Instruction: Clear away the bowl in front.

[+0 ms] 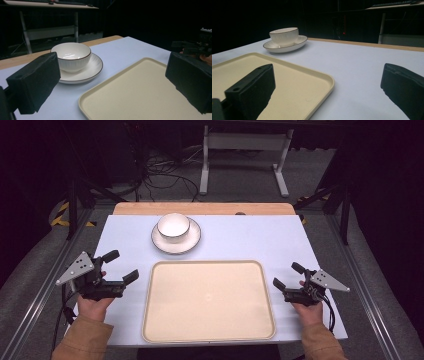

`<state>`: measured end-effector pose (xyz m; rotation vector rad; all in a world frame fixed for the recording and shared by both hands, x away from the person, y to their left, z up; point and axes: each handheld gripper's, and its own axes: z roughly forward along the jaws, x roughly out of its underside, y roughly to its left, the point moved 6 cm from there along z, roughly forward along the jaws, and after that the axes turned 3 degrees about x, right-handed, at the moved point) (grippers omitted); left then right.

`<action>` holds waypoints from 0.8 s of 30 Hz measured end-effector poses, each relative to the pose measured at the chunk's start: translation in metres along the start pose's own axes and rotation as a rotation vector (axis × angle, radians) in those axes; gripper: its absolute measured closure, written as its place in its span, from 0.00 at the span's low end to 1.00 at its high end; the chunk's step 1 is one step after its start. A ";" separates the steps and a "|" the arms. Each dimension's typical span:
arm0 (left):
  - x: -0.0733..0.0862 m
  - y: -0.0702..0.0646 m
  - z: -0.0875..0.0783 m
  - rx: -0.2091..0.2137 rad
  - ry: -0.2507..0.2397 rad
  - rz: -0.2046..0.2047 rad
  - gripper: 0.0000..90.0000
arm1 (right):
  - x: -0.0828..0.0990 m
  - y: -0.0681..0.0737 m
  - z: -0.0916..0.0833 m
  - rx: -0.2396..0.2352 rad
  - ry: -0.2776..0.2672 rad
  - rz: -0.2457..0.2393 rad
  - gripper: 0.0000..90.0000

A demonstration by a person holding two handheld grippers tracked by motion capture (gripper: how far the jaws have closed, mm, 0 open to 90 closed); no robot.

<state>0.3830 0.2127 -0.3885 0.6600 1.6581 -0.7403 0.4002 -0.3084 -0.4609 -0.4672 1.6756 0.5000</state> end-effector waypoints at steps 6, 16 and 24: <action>-0.005 0.008 0.006 -0.008 0.007 -0.008 0.01 | 0.000 0.000 0.000 -0.003 0.000 0.000 0.00; -0.016 0.022 0.020 -0.014 0.011 -0.012 0.02 | 0.000 0.001 0.001 -0.006 0.001 0.001 0.00; -0.030 0.027 0.037 -0.006 0.032 0.006 0.02 | 0.000 0.000 0.001 -0.003 0.004 0.000 0.00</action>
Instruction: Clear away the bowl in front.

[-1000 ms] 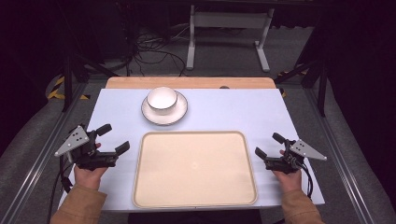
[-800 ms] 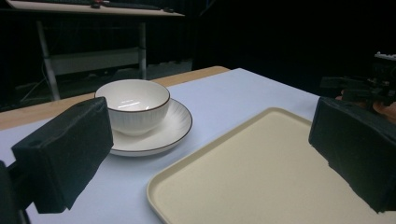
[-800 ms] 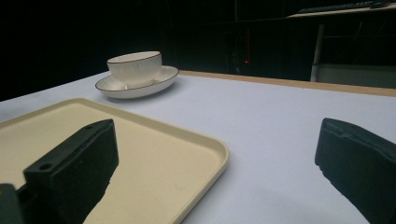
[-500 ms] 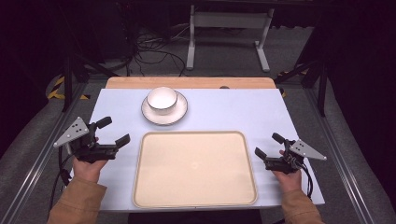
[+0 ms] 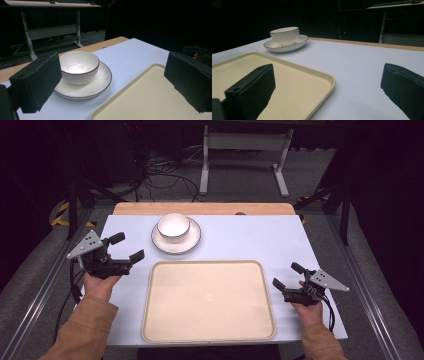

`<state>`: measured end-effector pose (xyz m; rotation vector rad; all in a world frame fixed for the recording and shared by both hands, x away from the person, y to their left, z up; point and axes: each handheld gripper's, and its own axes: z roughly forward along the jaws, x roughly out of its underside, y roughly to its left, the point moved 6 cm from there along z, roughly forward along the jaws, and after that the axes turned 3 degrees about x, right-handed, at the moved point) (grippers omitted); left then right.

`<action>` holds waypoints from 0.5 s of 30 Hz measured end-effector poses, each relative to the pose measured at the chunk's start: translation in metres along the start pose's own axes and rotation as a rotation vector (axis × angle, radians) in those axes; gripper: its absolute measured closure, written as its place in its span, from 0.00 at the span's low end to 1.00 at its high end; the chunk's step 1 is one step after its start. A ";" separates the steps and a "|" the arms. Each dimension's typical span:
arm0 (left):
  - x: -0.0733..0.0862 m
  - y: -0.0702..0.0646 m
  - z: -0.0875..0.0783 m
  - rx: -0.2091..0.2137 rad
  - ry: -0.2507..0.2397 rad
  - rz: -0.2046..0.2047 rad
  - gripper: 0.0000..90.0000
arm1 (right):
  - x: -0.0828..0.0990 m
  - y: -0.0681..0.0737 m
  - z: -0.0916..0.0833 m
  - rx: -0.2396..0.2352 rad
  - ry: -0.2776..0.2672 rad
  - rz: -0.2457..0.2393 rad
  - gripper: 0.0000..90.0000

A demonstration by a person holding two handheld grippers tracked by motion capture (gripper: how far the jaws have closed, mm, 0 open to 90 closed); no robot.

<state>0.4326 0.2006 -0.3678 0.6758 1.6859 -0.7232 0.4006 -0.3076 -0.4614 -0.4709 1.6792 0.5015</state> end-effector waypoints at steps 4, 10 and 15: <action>-0.006 0.004 0.009 0.006 0.010 -0.012 0.03 | 0.000 0.000 0.000 0.001 0.001 0.001 0.00; -0.012 0.013 0.021 0.001 0.024 -0.023 0.04 | 0.000 0.000 0.000 -0.001 0.003 0.001 0.00; -0.021 0.019 0.028 -0.008 0.023 -0.022 0.05 | 0.000 0.000 0.000 0.001 0.004 0.004 0.00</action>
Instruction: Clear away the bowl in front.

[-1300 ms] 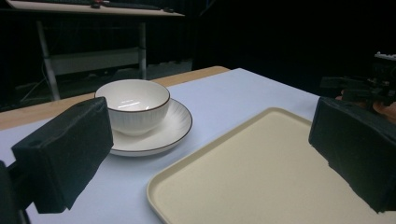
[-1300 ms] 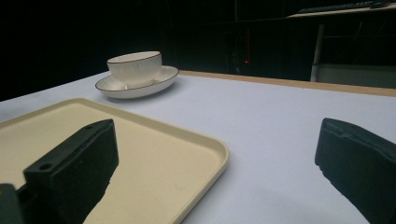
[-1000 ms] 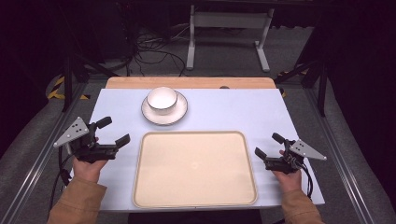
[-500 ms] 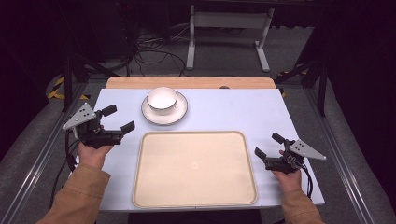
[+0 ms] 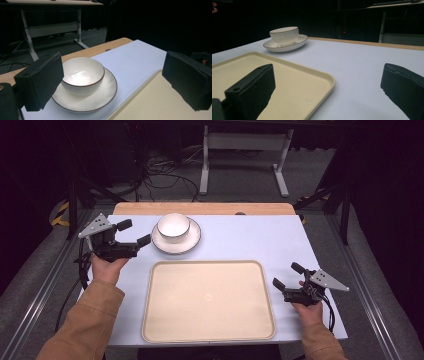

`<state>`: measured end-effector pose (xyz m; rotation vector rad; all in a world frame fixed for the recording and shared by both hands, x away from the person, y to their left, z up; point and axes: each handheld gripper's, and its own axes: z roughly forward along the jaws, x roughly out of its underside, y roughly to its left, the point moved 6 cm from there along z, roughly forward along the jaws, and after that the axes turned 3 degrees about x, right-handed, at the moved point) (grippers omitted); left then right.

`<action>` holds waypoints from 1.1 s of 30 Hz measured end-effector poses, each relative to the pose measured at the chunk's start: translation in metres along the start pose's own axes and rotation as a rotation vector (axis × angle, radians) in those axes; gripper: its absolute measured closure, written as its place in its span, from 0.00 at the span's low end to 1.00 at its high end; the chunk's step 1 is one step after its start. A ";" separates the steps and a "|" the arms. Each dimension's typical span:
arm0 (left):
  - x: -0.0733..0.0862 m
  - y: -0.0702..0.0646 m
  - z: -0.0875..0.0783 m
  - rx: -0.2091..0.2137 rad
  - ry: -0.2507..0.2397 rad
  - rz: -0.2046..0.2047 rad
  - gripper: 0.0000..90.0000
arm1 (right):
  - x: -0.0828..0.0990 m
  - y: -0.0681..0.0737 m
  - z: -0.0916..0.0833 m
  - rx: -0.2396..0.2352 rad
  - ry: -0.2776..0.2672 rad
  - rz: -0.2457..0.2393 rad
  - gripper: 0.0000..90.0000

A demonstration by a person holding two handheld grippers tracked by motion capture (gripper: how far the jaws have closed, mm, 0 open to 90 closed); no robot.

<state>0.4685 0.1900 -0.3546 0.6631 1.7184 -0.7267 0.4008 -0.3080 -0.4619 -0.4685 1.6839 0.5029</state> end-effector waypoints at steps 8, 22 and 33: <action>-0.009 0.010 0.011 0.000 0.002 -0.009 0.04 | 0.001 0.000 0.001 0.004 0.006 0.000 0.00; -0.031 0.020 0.022 -0.027 0.035 0.025 0.04 | 0.001 0.000 0.001 0.007 0.014 -0.003 0.00; -0.040 0.019 0.040 -0.004 0.121 0.083 0.09 | 0.001 -0.001 0.000 0.008 0.012 -0.001 0.00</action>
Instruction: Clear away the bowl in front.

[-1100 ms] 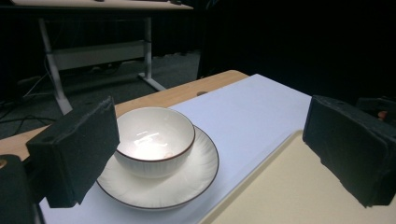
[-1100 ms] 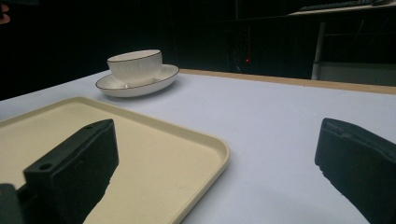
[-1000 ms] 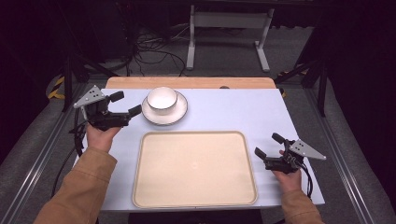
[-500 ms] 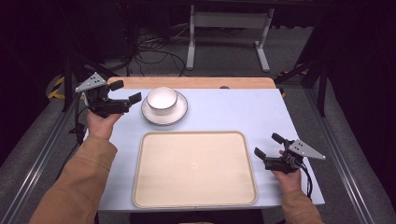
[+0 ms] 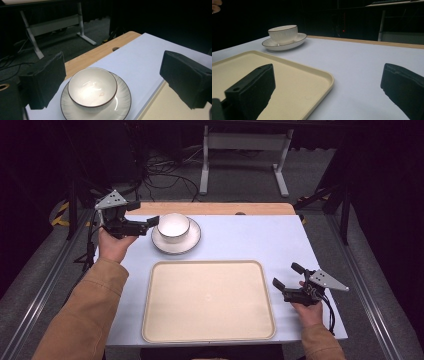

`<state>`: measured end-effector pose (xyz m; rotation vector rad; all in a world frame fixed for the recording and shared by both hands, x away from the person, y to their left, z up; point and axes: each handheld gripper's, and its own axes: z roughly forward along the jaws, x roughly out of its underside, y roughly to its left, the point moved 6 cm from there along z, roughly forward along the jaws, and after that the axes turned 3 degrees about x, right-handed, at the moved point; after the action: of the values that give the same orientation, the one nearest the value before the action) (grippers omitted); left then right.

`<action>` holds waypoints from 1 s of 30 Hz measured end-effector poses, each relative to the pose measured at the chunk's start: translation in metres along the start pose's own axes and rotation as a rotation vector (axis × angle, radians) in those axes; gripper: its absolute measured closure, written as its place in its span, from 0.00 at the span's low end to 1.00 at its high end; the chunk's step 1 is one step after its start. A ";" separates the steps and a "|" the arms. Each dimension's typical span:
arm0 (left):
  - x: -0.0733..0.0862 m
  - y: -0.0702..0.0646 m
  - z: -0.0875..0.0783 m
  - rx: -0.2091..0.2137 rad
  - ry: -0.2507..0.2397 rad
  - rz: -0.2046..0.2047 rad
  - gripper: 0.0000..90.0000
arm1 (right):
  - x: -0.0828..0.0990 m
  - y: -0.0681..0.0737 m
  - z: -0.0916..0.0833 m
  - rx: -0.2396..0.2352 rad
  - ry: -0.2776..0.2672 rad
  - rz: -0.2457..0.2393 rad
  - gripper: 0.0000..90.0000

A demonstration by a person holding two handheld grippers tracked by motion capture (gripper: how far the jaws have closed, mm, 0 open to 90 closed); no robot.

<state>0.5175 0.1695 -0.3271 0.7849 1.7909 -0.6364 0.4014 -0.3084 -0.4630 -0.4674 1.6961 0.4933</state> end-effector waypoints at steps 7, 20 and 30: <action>-0.002 -0.002 0.015 0.013 0.107 0.092 0.18 | 0.000 0.000 0.000 0.001 0.002 -0.001 0.00; 0.000 0.000 0.041 0.015 0.242 0.201 0.37 | 0.001 0.001 0.001 -0.005 0.010 -0.011 0.00; 0.010 0.014 0.061 0.094 0.404 0.164 0.34 | 0.001 0.002 0.001 -0.011 0.016 -0.015 0.00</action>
<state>0.5620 0.1365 -0.3574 1.1767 2.0413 -0.4788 0.4013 -0.3064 -0.4643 -0.4927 1.7045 0.4900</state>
